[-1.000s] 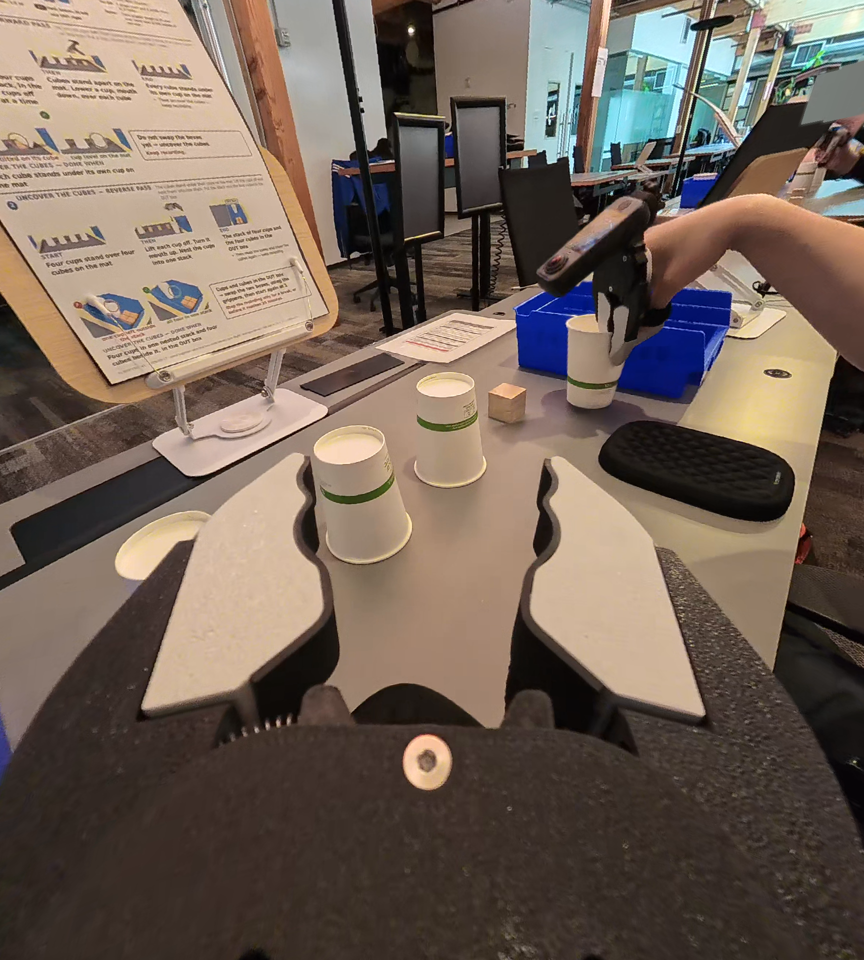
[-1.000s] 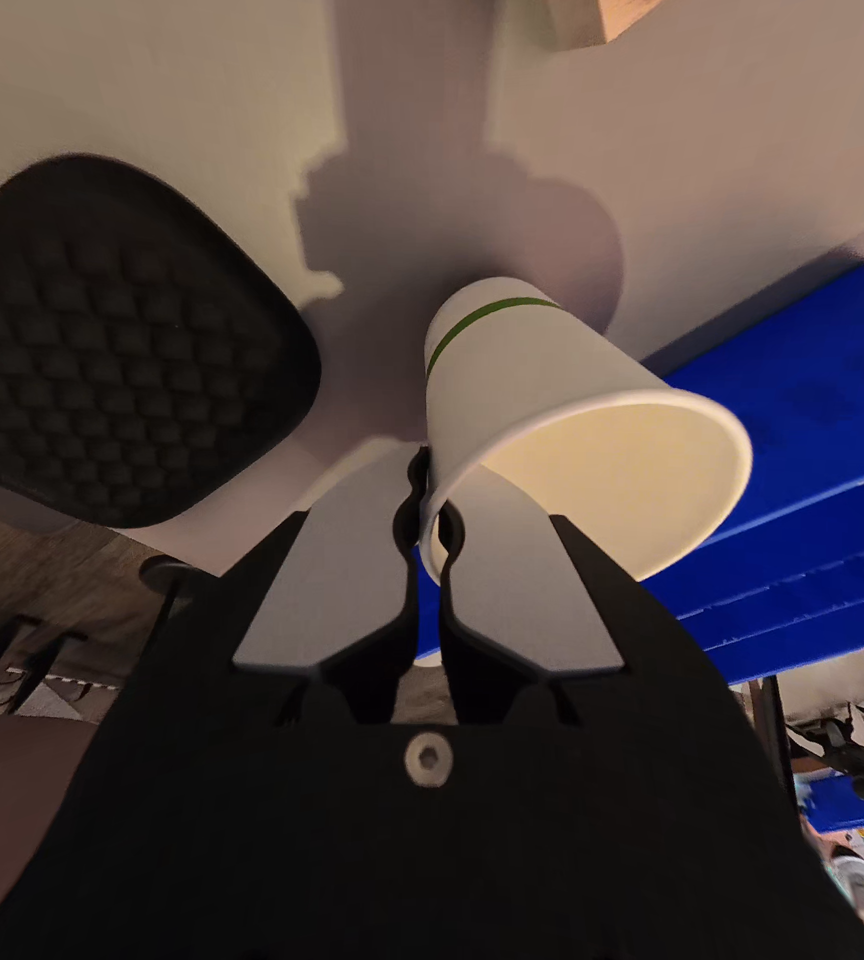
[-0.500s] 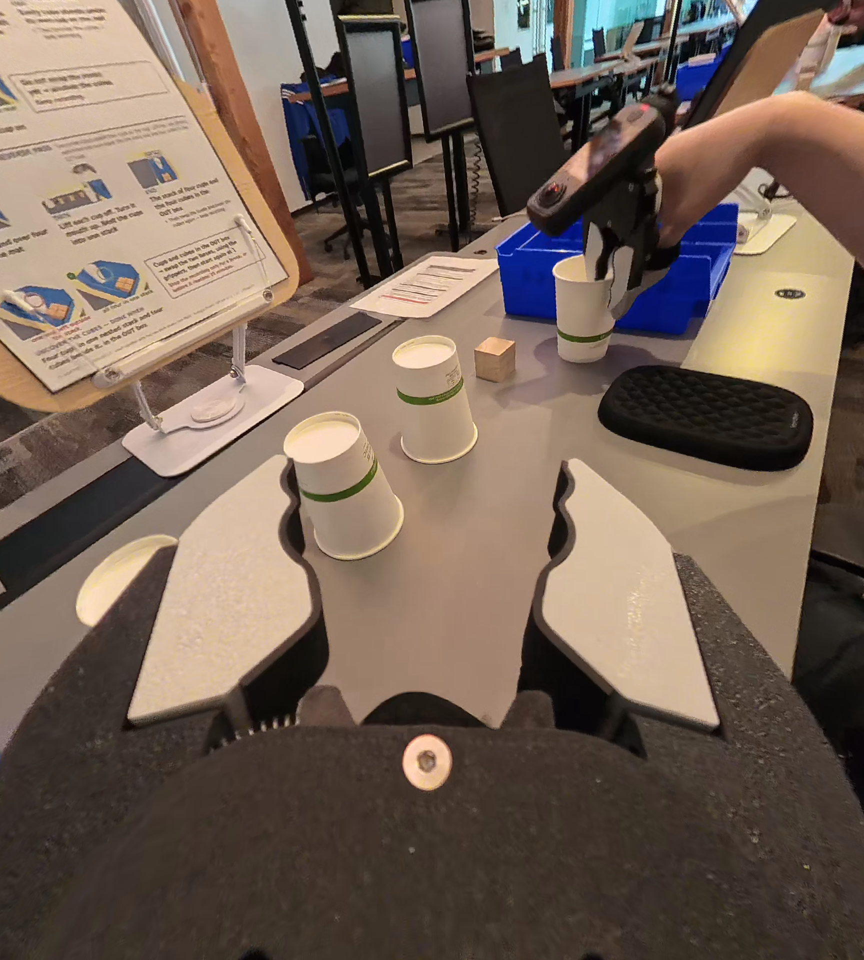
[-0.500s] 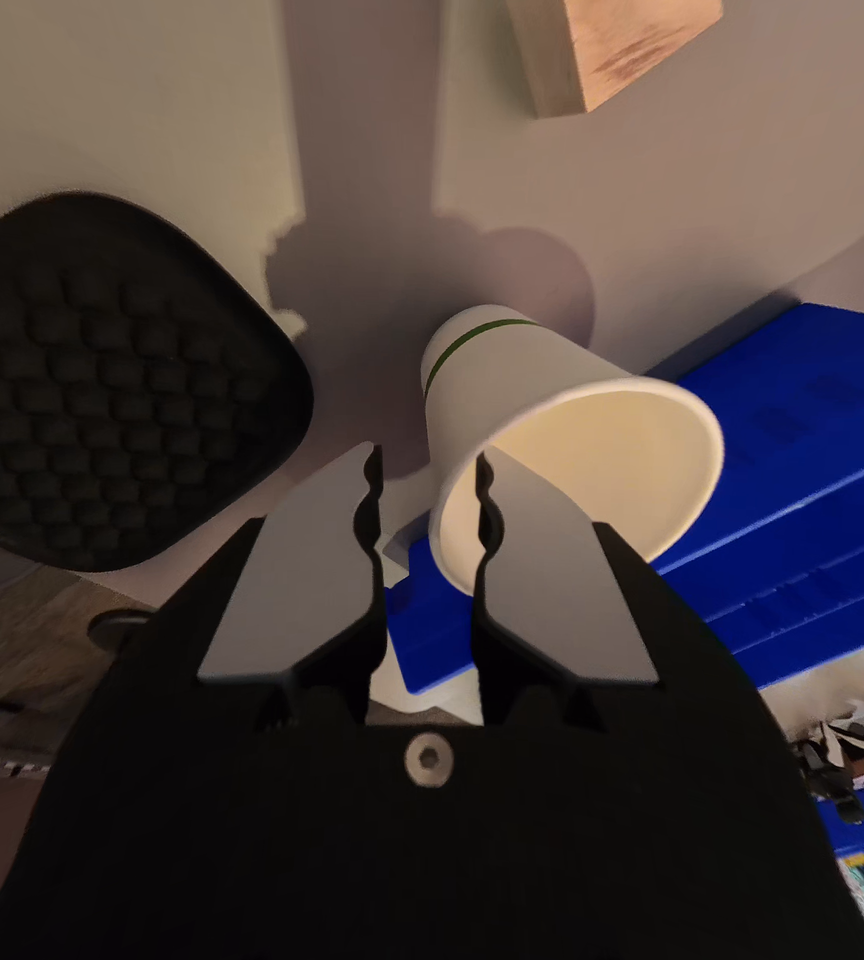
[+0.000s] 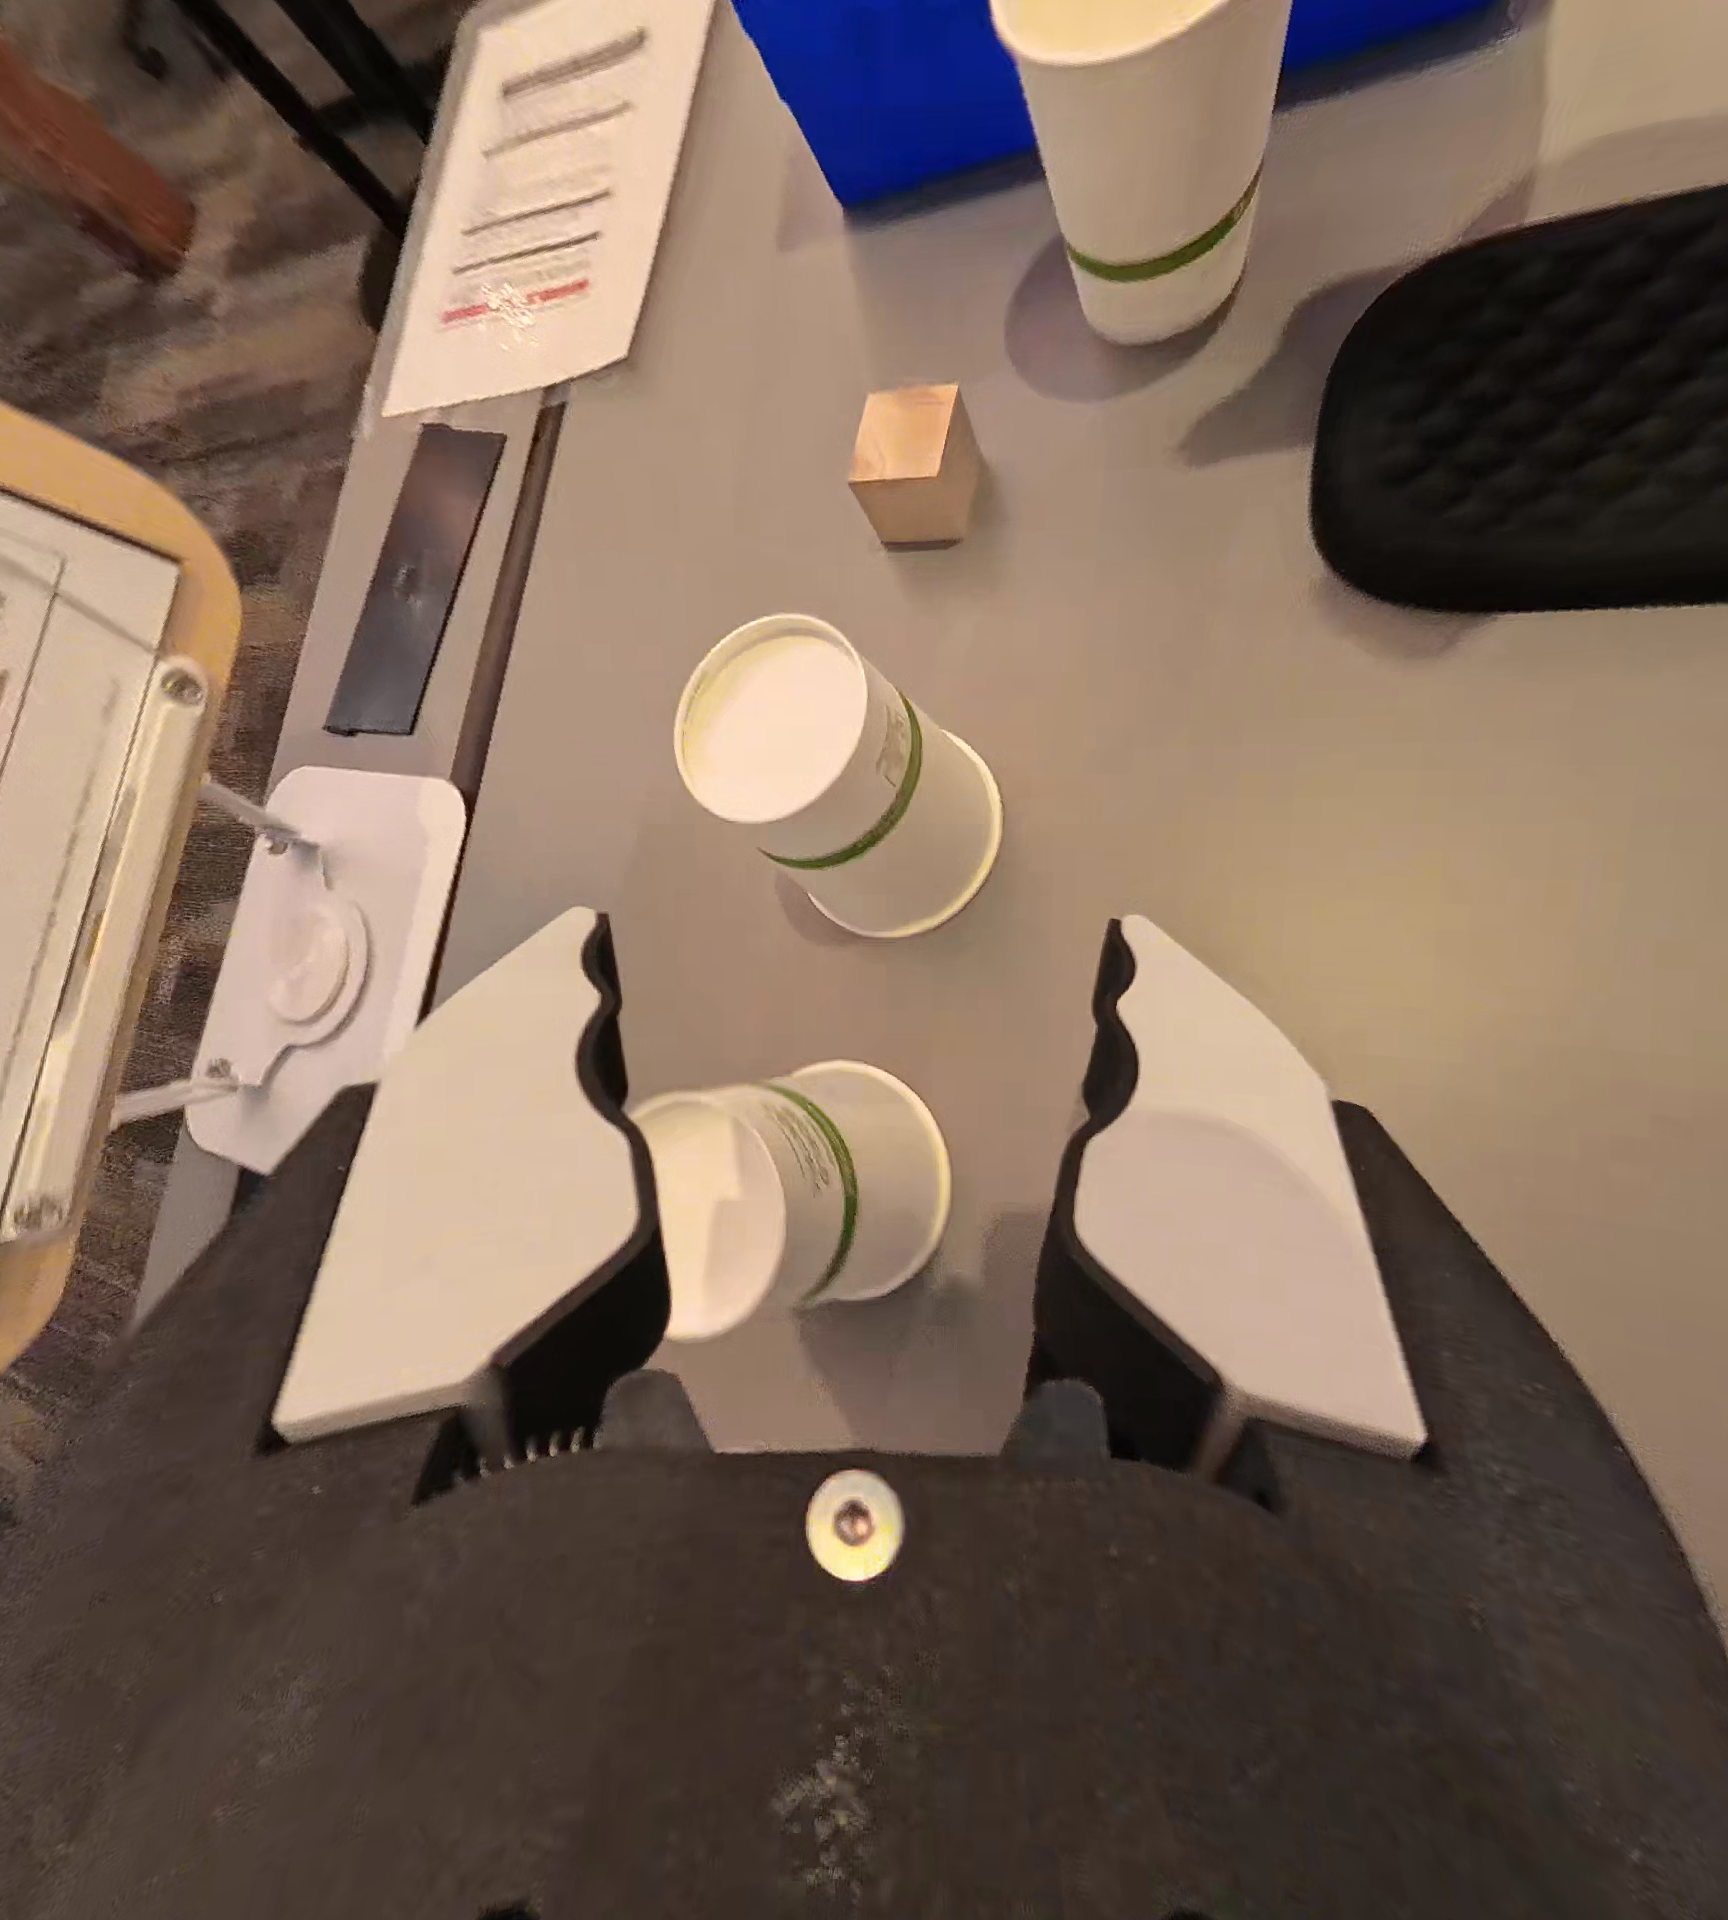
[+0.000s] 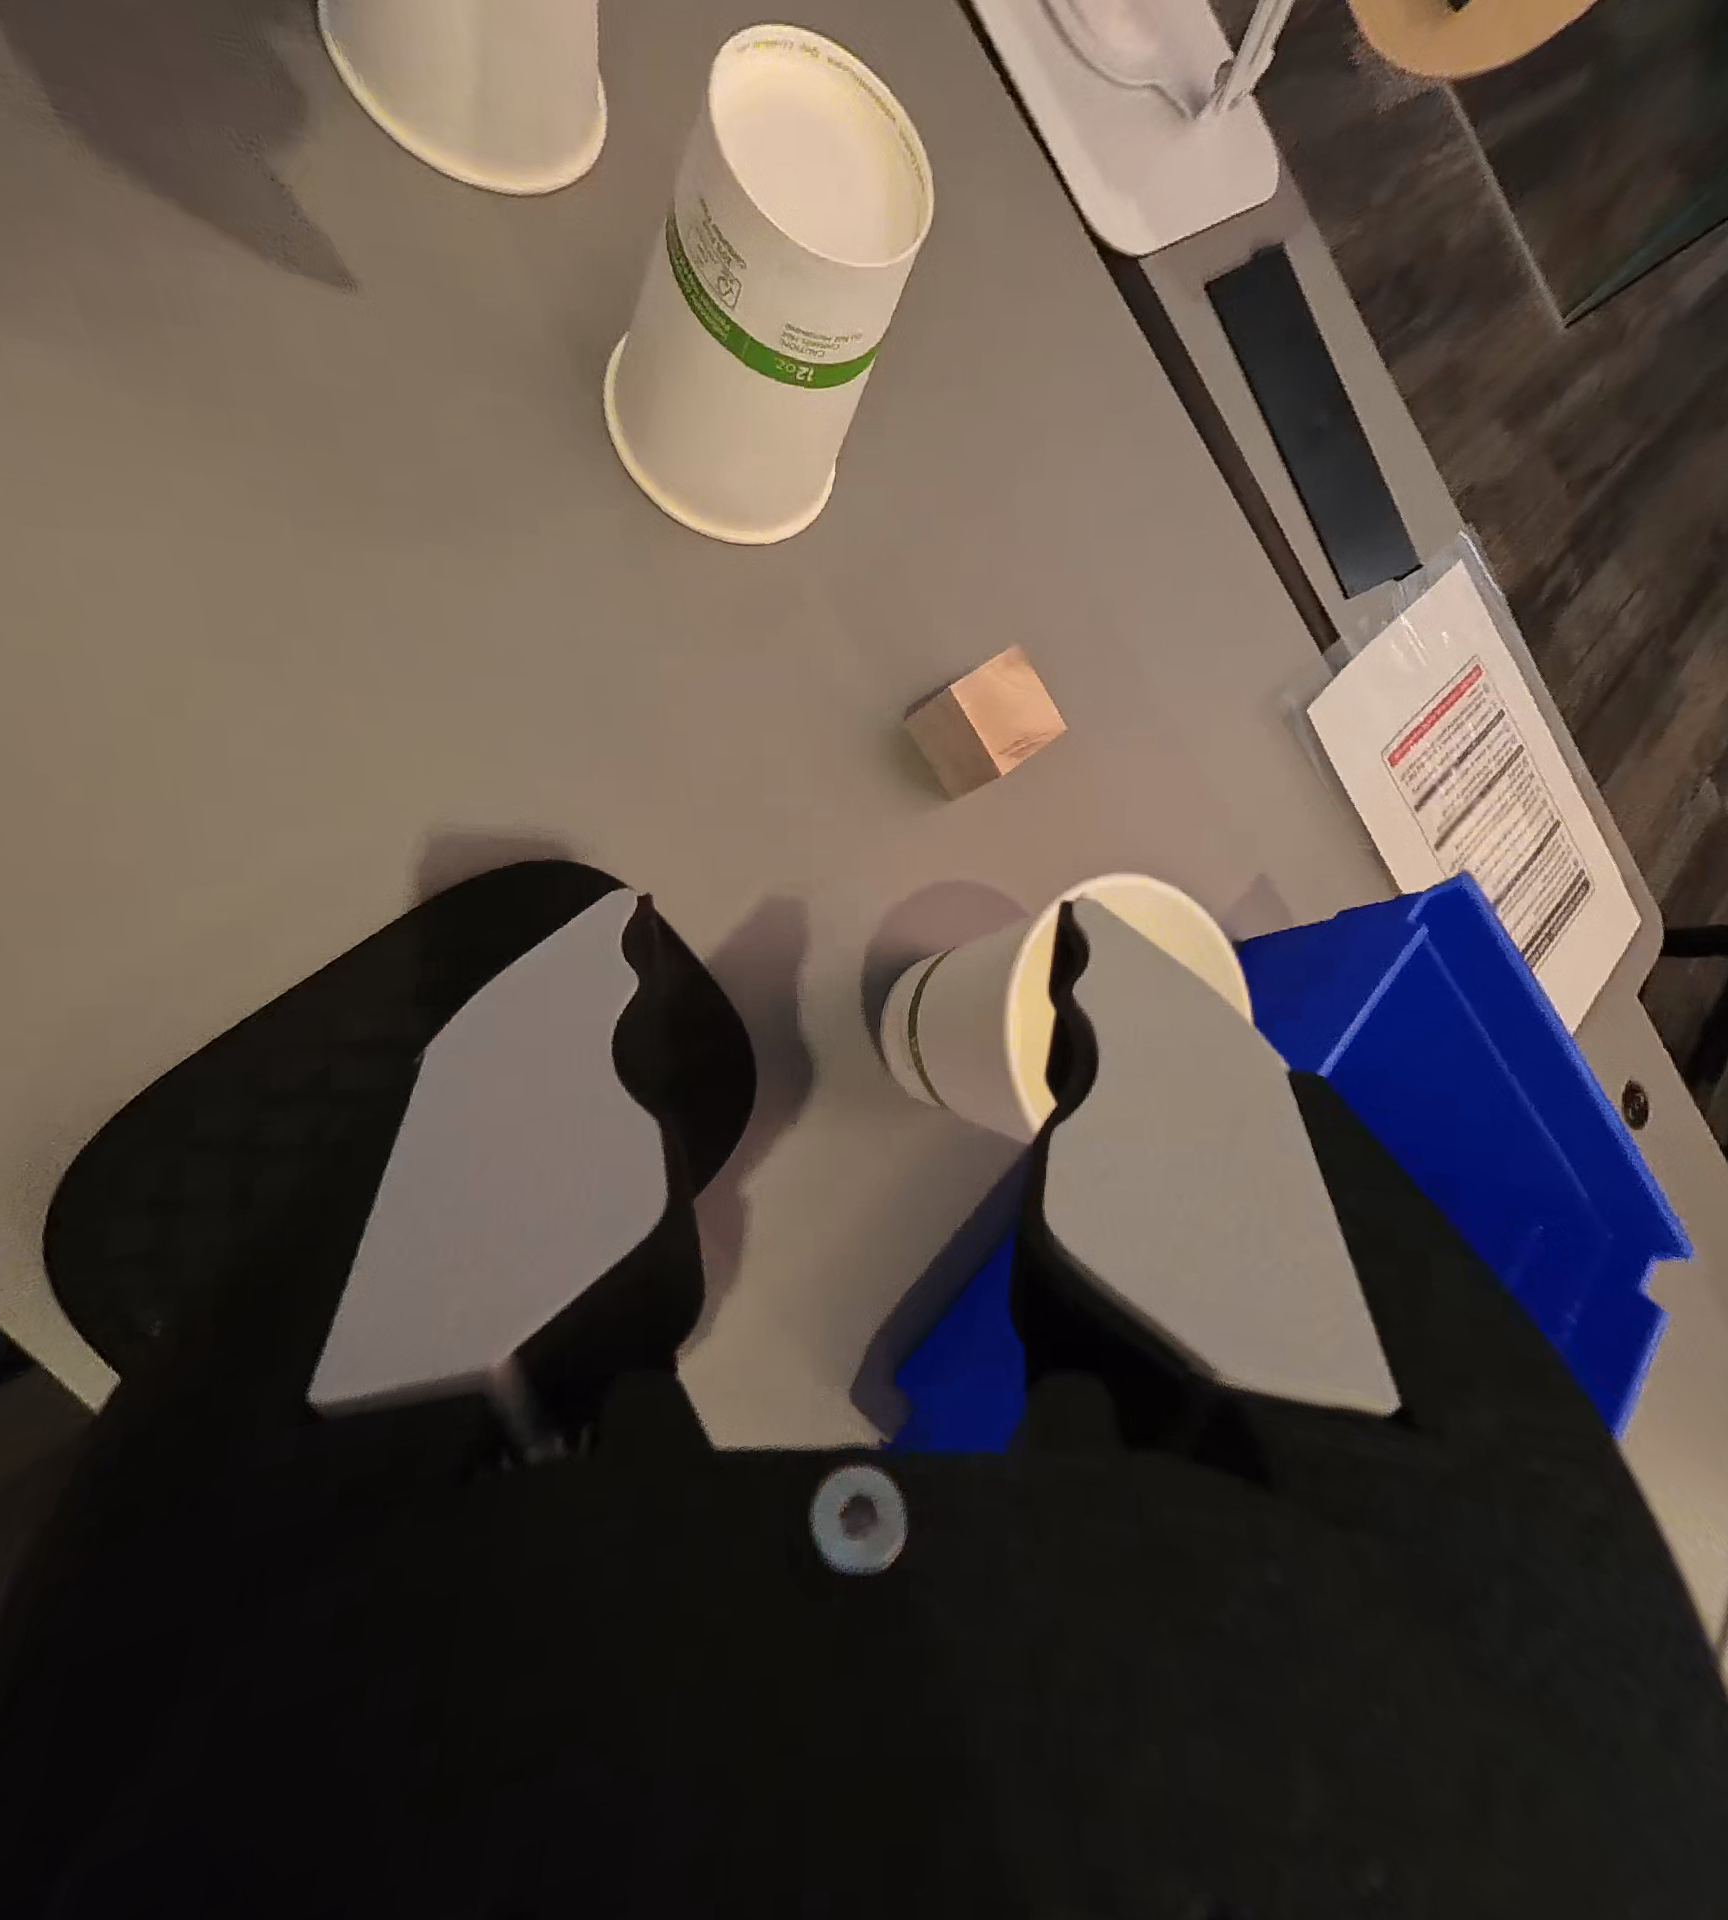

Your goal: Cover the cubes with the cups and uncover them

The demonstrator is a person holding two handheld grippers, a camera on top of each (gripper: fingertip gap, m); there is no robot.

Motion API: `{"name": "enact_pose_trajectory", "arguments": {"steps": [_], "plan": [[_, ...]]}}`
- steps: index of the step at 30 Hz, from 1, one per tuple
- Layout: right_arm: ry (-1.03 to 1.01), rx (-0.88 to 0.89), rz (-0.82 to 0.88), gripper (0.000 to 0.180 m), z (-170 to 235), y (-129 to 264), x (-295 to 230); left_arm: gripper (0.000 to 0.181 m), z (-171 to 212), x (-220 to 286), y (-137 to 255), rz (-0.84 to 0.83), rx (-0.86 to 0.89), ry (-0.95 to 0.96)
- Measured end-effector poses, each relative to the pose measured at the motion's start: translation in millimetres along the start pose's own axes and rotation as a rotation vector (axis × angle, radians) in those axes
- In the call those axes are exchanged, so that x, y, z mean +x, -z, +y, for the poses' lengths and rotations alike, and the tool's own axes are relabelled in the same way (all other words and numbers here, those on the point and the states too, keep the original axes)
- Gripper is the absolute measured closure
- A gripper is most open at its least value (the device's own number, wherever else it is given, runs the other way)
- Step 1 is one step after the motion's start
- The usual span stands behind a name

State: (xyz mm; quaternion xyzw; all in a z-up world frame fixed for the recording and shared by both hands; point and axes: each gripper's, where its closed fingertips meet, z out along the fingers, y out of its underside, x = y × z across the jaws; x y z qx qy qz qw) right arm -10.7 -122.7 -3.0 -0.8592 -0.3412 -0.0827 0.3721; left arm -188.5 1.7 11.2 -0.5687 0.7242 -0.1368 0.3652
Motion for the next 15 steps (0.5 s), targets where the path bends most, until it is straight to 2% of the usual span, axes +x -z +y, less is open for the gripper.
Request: {"name": "enact_pose_trajectory", "arguments": {"steps": [4,8,15], "plan": [[-0.066,0.033,0.032,0.107,19,8,-11,0.103,-9,-15,-43,0.099,-0.075,0.01],[-0.1,0.041,0.013,0.107,39,13,-26,0.1,-11,-13,-76,0.269,-0.164,0.064],[-0.144,0.055,0.018,0.11,60,26,-30,0.091,-3,-20,-108,0.28,-0.284,-0.001]]}}
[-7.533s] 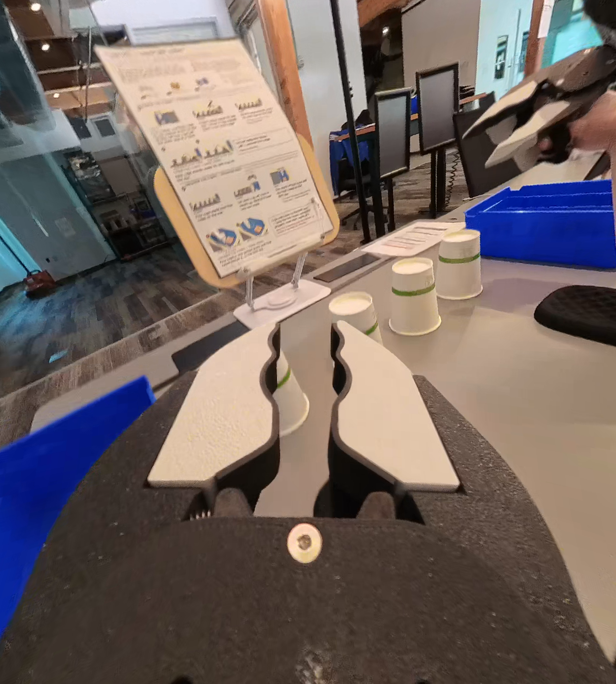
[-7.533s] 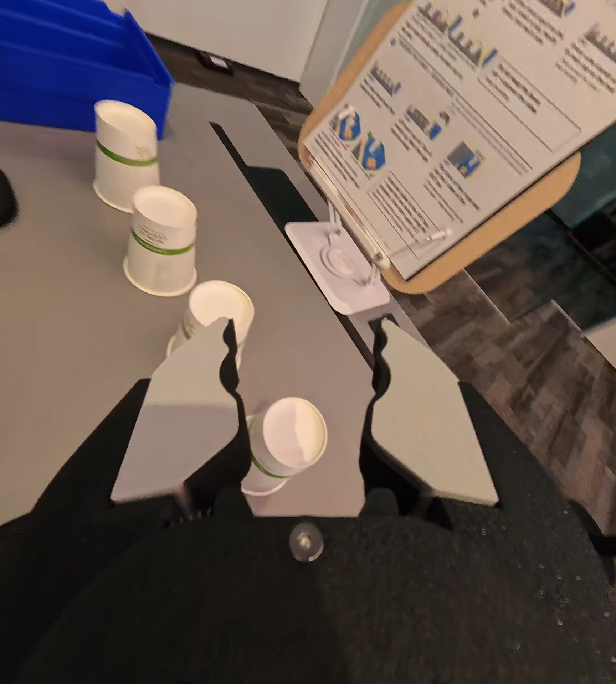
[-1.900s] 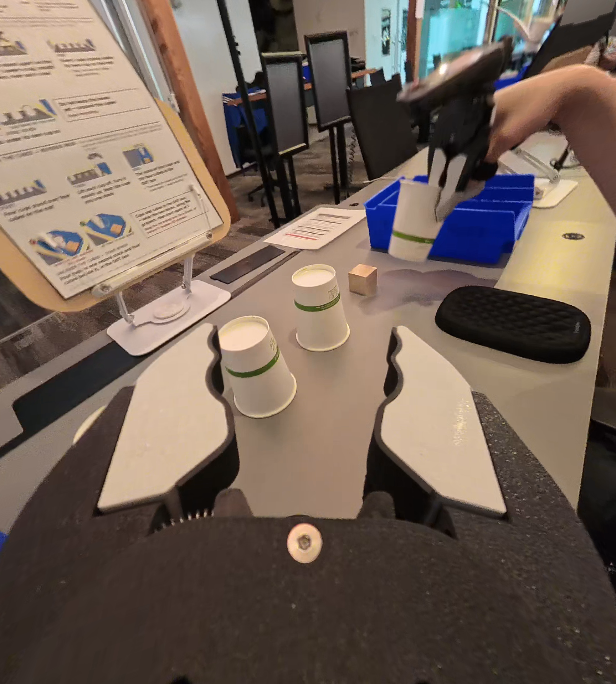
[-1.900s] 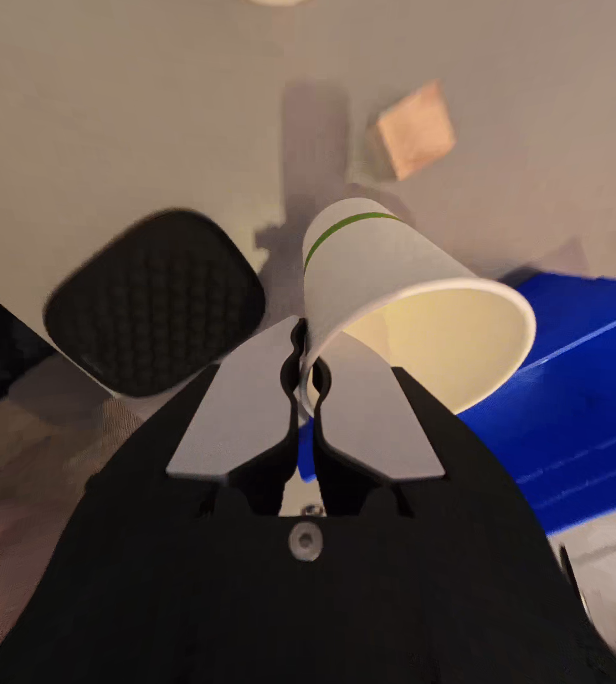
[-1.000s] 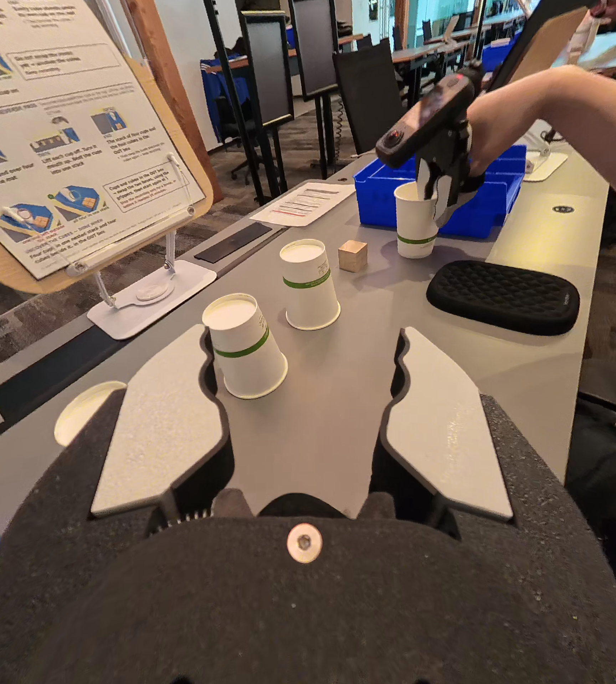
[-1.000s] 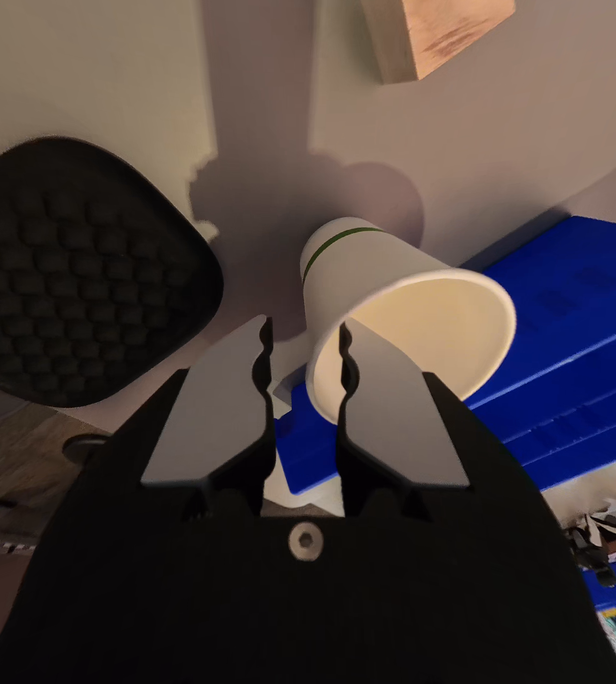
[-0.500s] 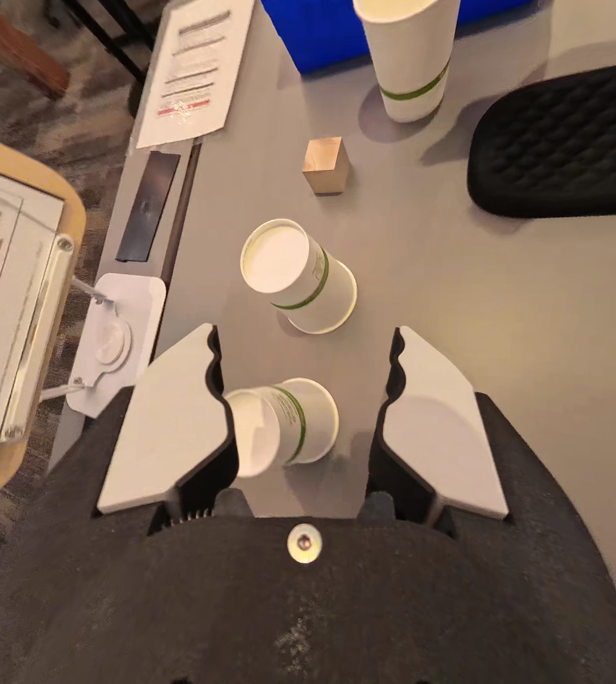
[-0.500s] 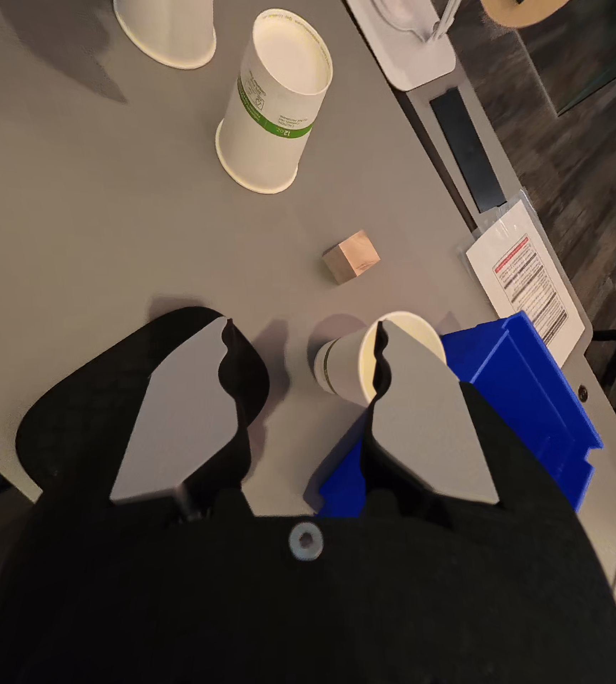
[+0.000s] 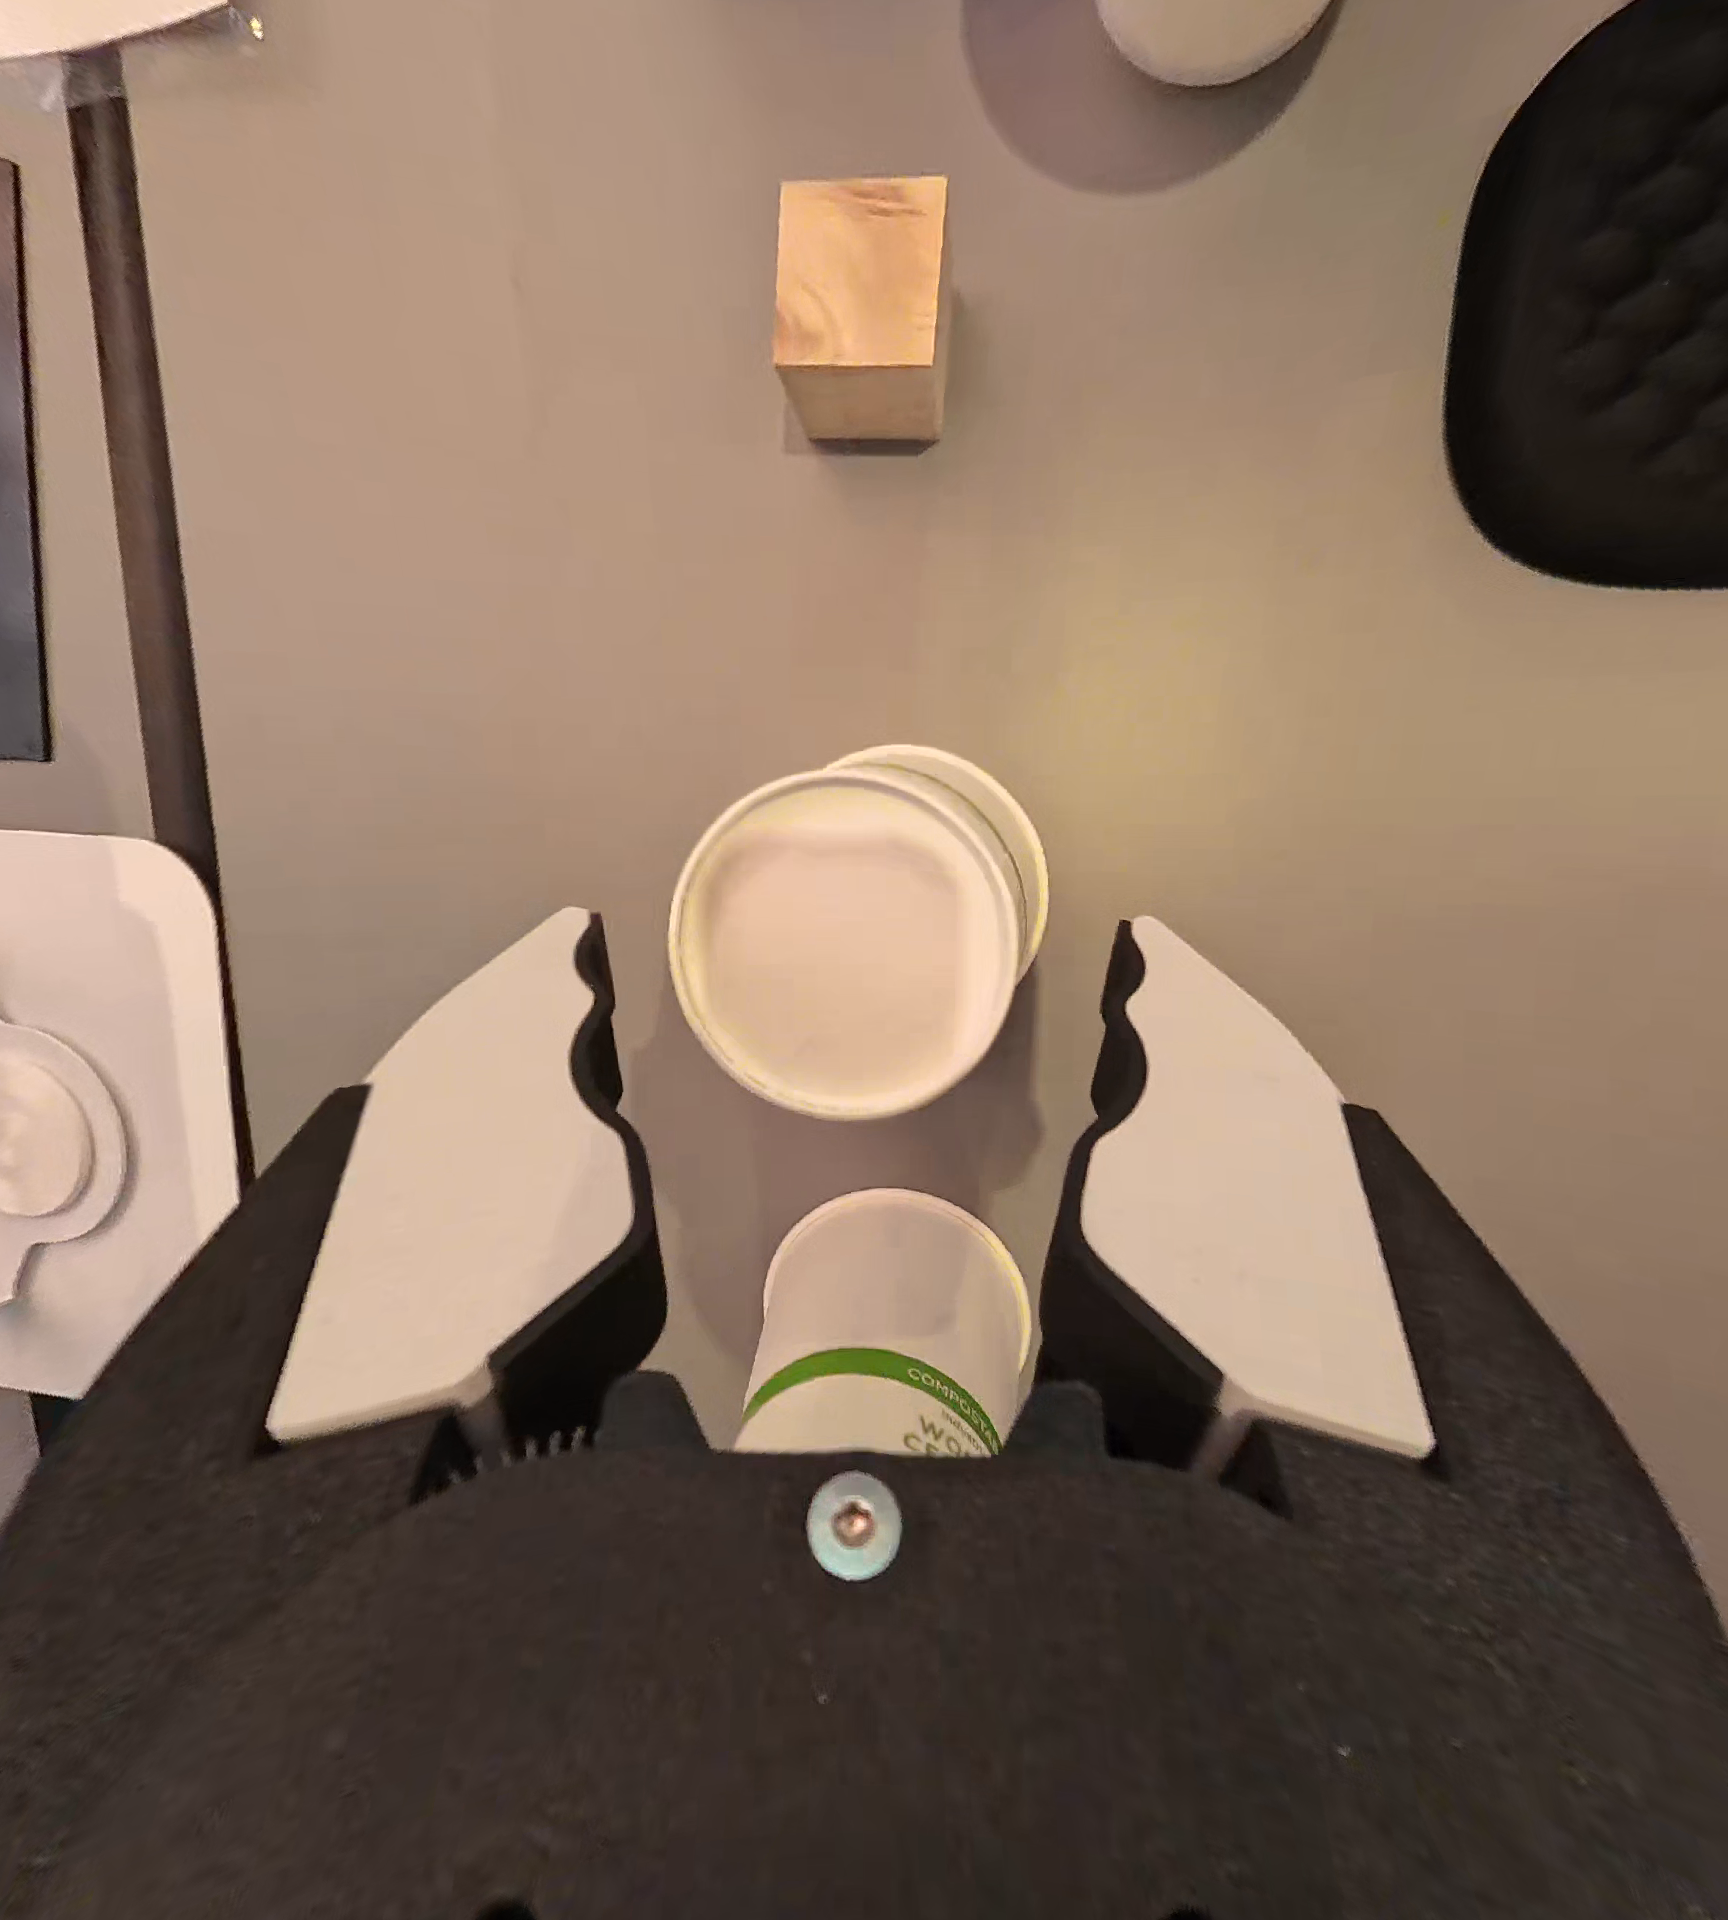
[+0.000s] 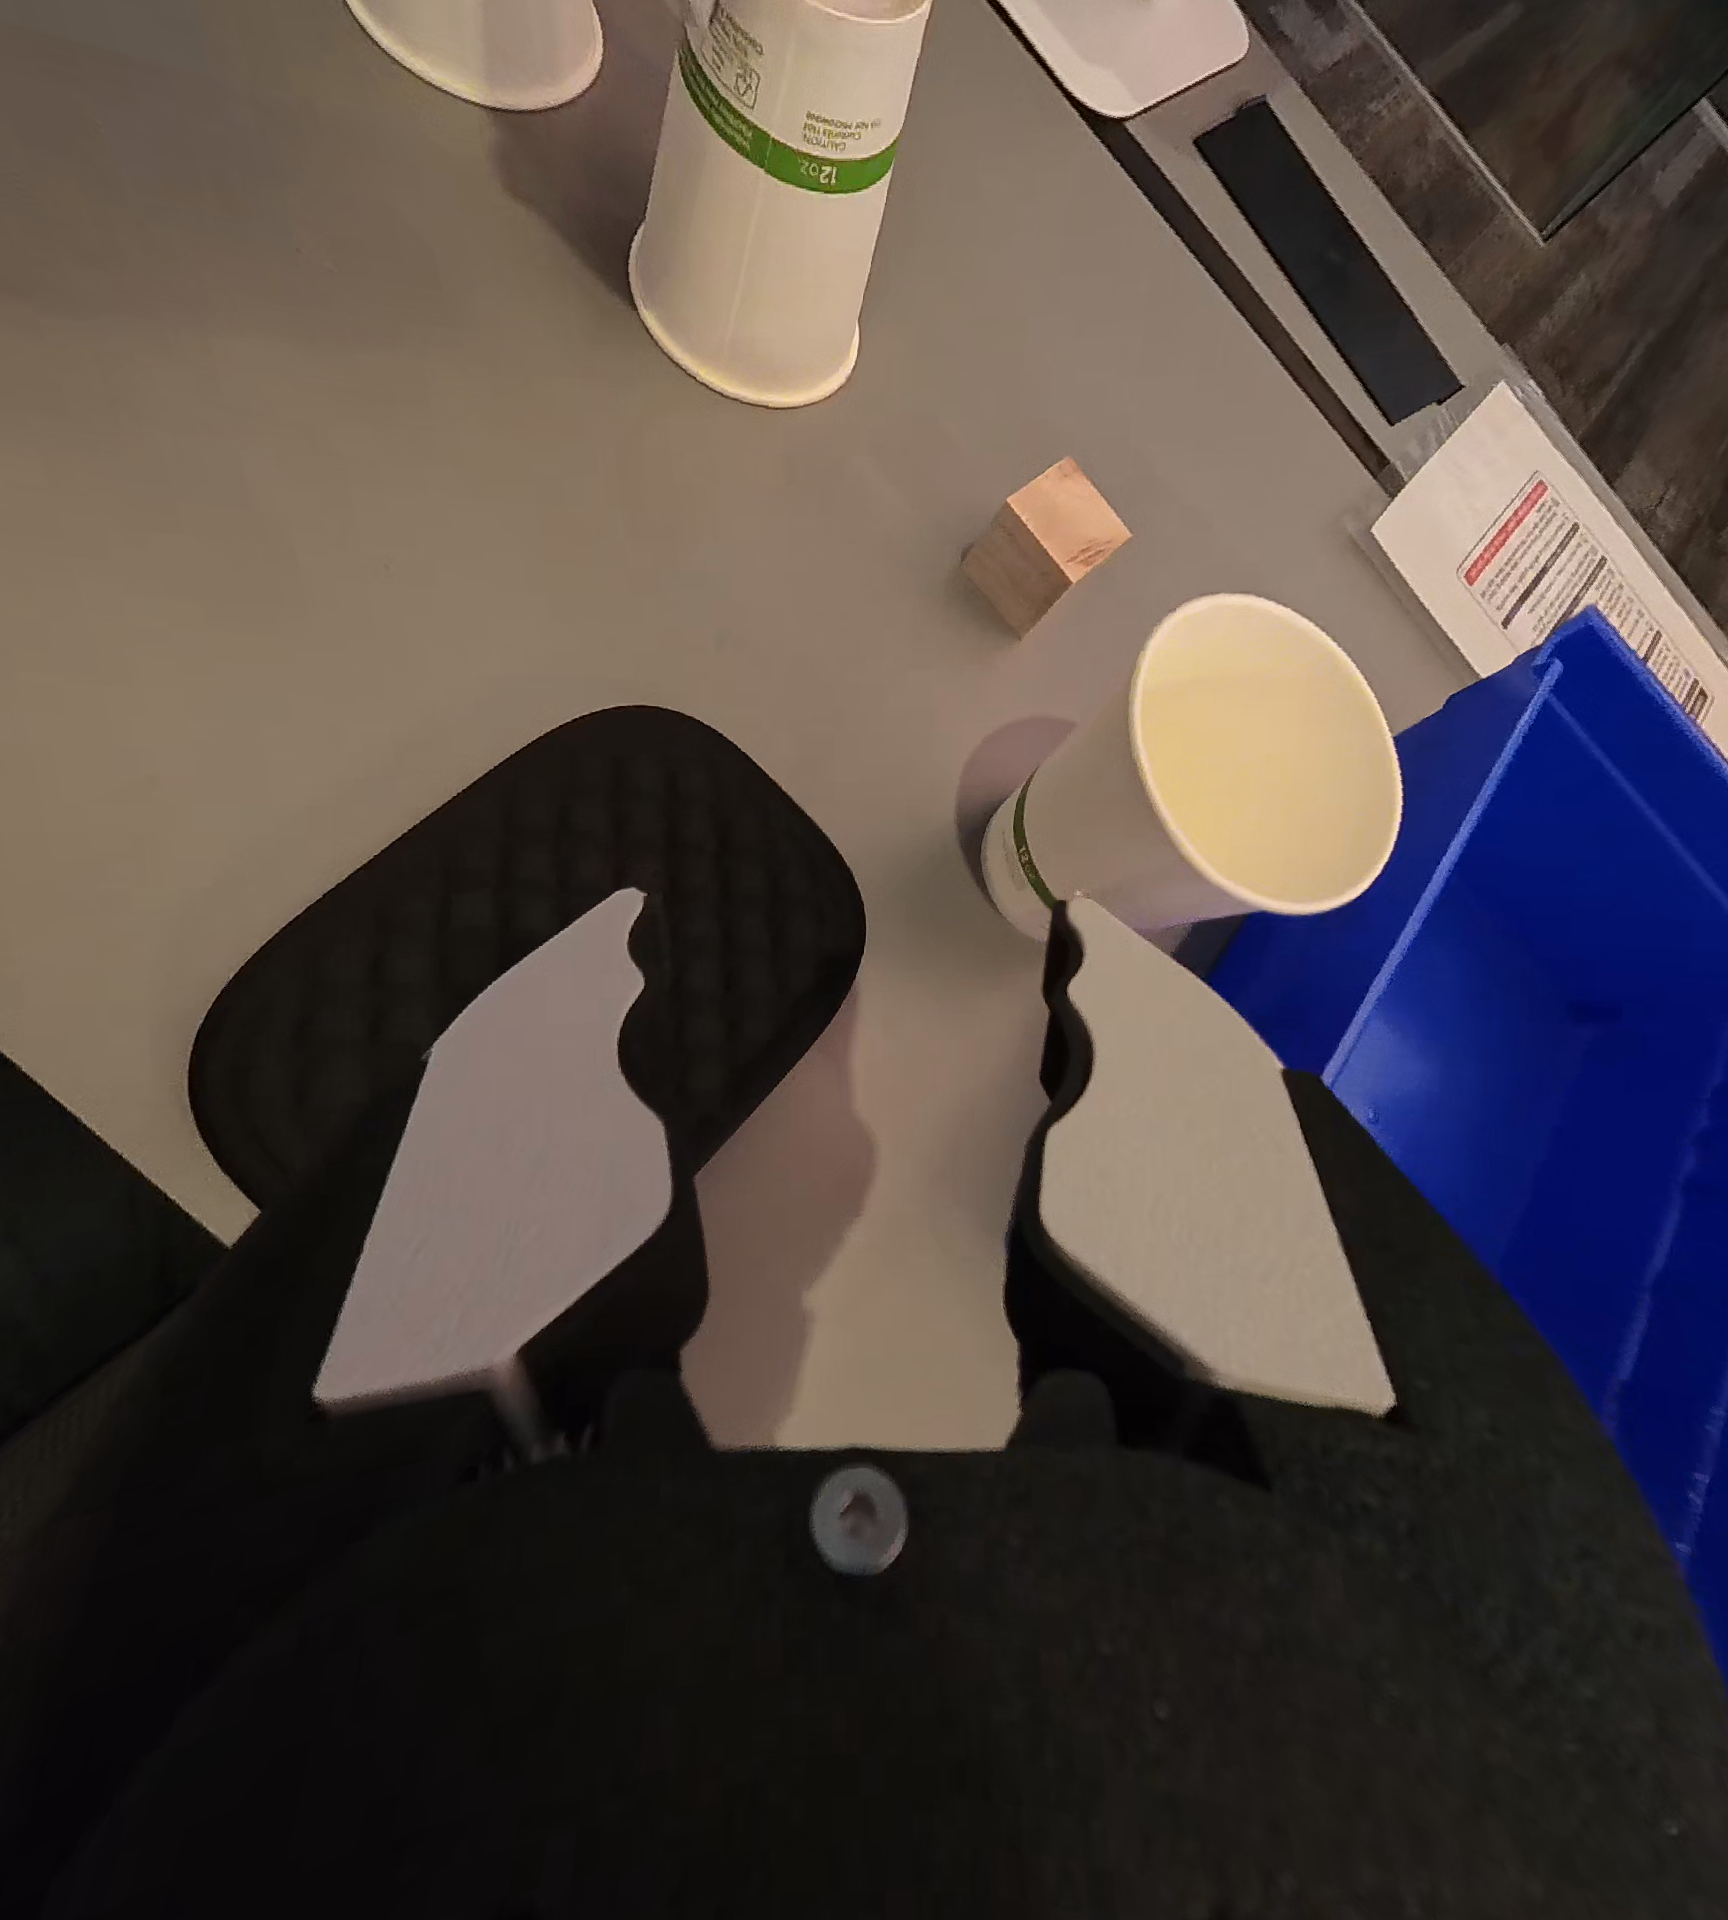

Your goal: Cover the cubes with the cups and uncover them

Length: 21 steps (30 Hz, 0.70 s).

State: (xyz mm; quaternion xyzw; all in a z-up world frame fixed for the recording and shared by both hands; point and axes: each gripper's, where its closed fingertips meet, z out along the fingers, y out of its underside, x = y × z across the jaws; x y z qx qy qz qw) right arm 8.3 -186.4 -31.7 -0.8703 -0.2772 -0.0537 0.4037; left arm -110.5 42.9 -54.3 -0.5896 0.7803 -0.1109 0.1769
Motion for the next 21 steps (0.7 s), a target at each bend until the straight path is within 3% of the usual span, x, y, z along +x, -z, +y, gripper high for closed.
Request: {"name": "enact_pose_trajectory", "arguments": {"steps": [21], "plan": [[-0.044,-0.04,-0.011,0.111,33,-6,-1,0.103,12,-1,-27,0.046,-0.138,0.012]]}}
